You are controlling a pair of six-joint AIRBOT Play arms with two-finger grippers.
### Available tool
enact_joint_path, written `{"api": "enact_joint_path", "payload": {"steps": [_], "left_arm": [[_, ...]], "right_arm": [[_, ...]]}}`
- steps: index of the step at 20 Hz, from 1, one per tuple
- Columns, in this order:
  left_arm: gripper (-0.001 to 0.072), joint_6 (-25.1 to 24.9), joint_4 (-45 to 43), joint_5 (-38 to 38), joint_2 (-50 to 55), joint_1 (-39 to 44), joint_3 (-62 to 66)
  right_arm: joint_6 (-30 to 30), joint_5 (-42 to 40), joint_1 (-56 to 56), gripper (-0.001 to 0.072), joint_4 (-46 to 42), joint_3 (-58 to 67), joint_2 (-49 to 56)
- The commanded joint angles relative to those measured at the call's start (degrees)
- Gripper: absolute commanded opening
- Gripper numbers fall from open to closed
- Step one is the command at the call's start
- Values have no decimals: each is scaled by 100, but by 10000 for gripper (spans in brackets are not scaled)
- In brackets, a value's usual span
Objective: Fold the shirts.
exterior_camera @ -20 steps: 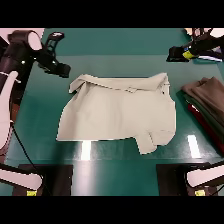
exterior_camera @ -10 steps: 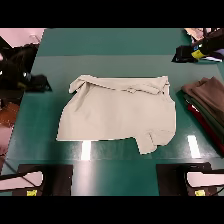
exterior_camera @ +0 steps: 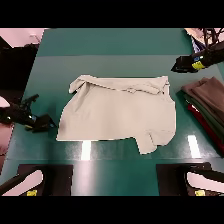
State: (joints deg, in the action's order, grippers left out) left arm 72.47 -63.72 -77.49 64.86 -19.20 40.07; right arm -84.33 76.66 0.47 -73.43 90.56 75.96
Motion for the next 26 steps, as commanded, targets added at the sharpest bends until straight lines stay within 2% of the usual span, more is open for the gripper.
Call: {"api": "enact_joint_path", "payload": {"steps": [1,10,13,14,15,16,20,26], "left_arm": [[503,-173,166,212,-87,-90,-643],[502,-240,566,509,-87,-66,-918],[501,-236,575,621,-87,258,-918],[382,-223,581,693,-87,404,-918],[179,-229,599,748,-87,498,-916],[25,-234,662,798,-87,553,-909],[27,-236,758,632,-87,553,-492],[27,-238,765,402,-87,553,186]], "right_arm": [[0,-166,0,326,260,-168,-136],[-2,-146,0,326,343,-168,-136],[0,-105,0,326,343,-170,-136],[0,-11,0,326,341,-170,-136],[0,114,0,326,339,-170,-136],[4,310,17,326,328,-170,-136],[125,1241,358,326,330,-531,-295],[146,807,1657,326,332,-3748,-1641]]}}
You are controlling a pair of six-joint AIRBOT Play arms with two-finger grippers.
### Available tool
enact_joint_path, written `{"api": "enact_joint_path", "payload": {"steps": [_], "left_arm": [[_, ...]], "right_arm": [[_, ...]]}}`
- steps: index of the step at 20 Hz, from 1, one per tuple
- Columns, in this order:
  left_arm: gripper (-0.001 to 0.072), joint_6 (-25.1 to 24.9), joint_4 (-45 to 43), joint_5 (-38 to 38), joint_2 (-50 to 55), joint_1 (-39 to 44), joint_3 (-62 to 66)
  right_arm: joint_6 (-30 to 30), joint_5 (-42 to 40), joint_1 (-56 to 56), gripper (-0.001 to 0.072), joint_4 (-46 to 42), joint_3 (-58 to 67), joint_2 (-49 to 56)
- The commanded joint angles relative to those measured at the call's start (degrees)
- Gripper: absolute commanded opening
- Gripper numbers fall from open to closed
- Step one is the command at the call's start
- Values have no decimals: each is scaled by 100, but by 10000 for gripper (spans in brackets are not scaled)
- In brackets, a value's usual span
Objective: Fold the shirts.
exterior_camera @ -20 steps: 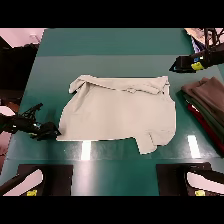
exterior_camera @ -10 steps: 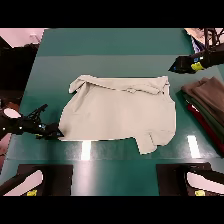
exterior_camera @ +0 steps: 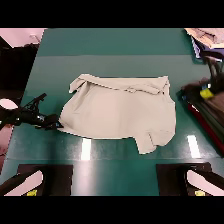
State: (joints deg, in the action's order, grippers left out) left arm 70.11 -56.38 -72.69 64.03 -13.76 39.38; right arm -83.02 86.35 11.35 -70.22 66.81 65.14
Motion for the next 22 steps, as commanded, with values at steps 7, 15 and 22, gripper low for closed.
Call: {"api": "enact_joint_path", "payload": {"steps": [7,15,22], "left_arm": [[28,-4,133,63,-4,9,275],[28,-7,133,22,-7,9,275],[28,-9,133,2,-4,9,275]], "right_arm": [[557,-1069,1663,326,516,-3746,-1117],[614,-1744,1626,326,925,-4041,-1117],[612,-2015,990,134,914,-4030,-1117]]}}
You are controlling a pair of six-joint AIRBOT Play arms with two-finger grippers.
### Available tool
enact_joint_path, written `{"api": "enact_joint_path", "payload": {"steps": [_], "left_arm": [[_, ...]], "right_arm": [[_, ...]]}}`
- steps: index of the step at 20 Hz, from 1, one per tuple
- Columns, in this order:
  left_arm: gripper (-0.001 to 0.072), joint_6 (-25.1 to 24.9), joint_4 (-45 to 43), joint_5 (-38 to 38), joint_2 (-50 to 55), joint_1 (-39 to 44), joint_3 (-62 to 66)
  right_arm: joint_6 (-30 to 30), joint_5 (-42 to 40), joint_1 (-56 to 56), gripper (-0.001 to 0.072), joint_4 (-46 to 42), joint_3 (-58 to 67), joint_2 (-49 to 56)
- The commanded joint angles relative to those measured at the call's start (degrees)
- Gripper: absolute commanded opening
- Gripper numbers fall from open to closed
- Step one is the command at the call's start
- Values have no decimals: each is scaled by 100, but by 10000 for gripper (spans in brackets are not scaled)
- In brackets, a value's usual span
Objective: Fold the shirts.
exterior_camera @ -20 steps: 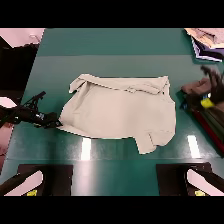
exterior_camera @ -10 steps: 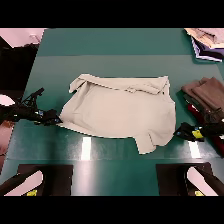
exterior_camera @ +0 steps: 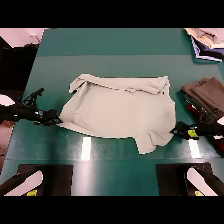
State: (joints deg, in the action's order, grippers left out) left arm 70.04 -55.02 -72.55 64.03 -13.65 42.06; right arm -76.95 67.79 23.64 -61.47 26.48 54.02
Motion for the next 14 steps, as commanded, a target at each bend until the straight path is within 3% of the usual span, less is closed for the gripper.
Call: {"api": "enact_joint_path", "payload": {"steps": [1,2,7,11,14], "left_arm": [[28,-7,-4,-11,-4,-2,7],[27,-22,-4,-4,-4,-2,7],[27,85,0,129,-286,-2,918],[27,365,-2,271,-942,-2,3167],[27,422,-2,271,-1226,-2,5136]], "right_arm": [[7,-184,-243,52,39,4,-7],[7,-184,-214,19,35,24,-7],[4,184,-114,18,205,1351,-247],[2,-407,-114,17,892,3265,-909],[0,-721,-114,17,942,4881,-1213]]}}
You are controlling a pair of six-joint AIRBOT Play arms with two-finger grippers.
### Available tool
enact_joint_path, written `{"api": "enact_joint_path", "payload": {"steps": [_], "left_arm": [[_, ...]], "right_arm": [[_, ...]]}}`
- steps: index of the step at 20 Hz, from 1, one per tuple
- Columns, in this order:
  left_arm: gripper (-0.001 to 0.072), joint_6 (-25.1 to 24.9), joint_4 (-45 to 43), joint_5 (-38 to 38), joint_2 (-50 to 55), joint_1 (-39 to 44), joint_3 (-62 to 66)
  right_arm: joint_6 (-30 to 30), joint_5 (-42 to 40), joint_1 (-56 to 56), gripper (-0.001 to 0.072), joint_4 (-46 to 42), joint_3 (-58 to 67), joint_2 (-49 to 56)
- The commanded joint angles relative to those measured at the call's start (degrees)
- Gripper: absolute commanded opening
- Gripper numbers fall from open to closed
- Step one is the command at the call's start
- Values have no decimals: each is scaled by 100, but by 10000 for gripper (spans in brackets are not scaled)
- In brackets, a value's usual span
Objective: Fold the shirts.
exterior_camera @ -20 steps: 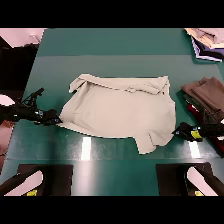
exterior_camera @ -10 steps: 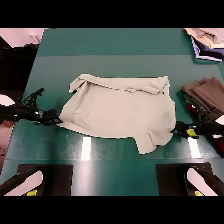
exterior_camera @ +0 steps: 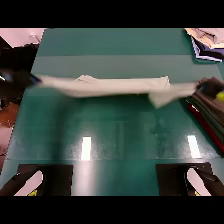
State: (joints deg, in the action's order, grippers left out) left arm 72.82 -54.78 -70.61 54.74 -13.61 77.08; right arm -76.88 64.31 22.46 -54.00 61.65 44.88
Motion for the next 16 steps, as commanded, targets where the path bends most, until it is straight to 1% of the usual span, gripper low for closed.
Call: {"api": "enact_joint_path", "payload": {"steps": [1,2,5,8,9,11,14,16], "left_arm": [[27,258,-26,79,-341,-7,2240],[27,352,-28,59,-376,-7,2907],[27,411,-26,105,-422,-7,4583],[27,745,22,94,-433,-7,5602],[27,824,138,11,-433,-7,5753],[27,828,348,-205,-433,-7,5777],[27,837,243,-516,-433,-7,5257],[27,905,116,-680,-433,-7,4365]], "right_arm": [[-7,-380,11,16,177,1860,-348],[-7,-387,9,17,173,2358,-391],[-7,-369,9,16,136,3580,-424],[-7,-337,11,16,111,4428,-409],[-90,-166,9,16,-59,4684,-356],[-420,544,28,16,-660,5311,-109],[-673,1867,26,14,-1657,6216,544],[-730,2511,20,14,-1655,6356,1019]]}}
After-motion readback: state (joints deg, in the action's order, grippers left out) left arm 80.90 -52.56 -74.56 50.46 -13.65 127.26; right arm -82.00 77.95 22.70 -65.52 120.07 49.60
